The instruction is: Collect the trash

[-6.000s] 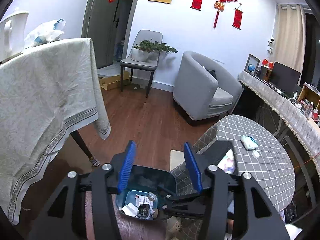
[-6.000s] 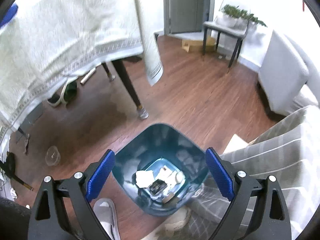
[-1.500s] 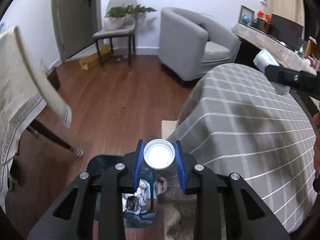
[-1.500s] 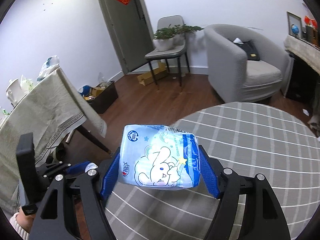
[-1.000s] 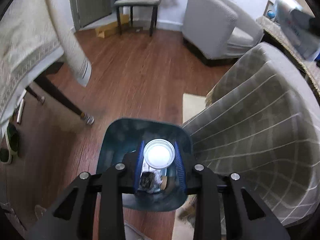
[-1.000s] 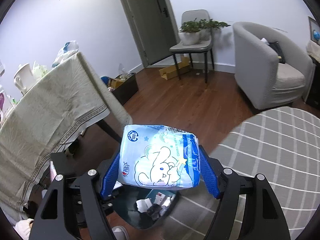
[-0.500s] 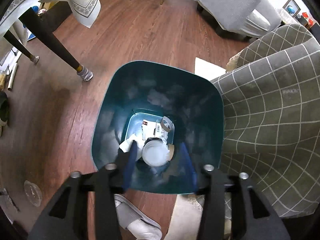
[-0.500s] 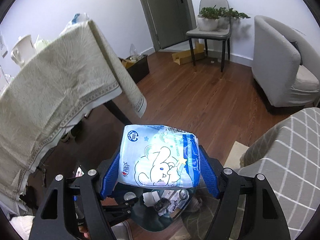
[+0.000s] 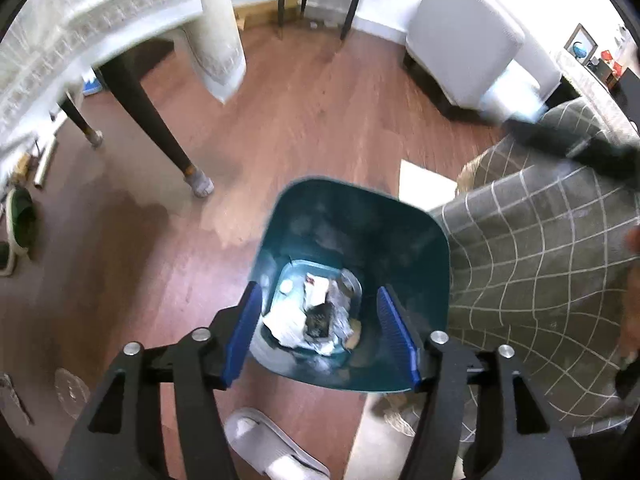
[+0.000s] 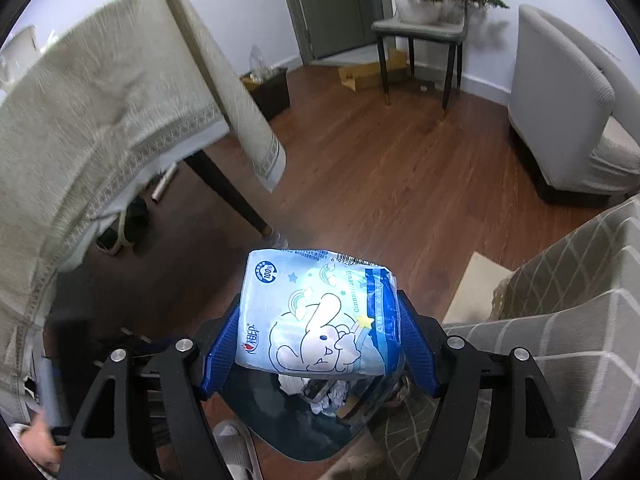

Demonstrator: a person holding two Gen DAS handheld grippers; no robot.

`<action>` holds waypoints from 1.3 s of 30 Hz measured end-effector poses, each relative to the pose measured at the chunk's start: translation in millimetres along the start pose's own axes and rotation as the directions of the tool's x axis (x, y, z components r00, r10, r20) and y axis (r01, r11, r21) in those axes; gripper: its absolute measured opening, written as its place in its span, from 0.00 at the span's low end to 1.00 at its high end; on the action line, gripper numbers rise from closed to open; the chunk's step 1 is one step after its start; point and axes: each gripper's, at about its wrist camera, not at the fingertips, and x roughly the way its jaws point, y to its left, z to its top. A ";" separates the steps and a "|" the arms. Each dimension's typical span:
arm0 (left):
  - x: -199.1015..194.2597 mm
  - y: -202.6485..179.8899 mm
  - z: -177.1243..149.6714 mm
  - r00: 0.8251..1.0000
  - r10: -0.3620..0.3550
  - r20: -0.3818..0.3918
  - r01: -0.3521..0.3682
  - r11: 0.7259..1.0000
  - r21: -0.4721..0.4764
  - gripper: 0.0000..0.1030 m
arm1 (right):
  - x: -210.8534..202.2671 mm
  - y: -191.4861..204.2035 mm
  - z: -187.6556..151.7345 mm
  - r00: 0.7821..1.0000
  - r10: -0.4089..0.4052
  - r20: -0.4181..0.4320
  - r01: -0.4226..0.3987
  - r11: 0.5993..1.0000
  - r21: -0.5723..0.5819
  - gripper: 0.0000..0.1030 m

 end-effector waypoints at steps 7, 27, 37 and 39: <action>-45.0 3.4 9.4 0.992 0.041 0.117 -0.043 0.999 0.007 0.76 | 36.8 7.5 -10.5 0.997 -0.042 -0.070 0.041 0.999 -0.018 0.71; -138.5 -13.7 4.5 0.925 0.080 0.371 -0.093 0.996 0.015 0.94 | 103.4 32.1 -69.6 0.967 -0.124 -0.222 0.098 0.987 -0.127 0.84; -191.8 -31.2 -17.2 0.859 0.116 0.498 -0.135 0.991 0.002 0.96 | 59.5 35.6 -73.7 0.987 -0.095 -0.127 0.087 0.994 -0.067 0.95; -204.6 -38.6 -22.6 0.853 0.108 0.511 -0.130 0.992 0.006 0.96 | 39.7 38.1 -70.8 0.992 -0.095 -0.079 0.090 0.994 -0.067 0.96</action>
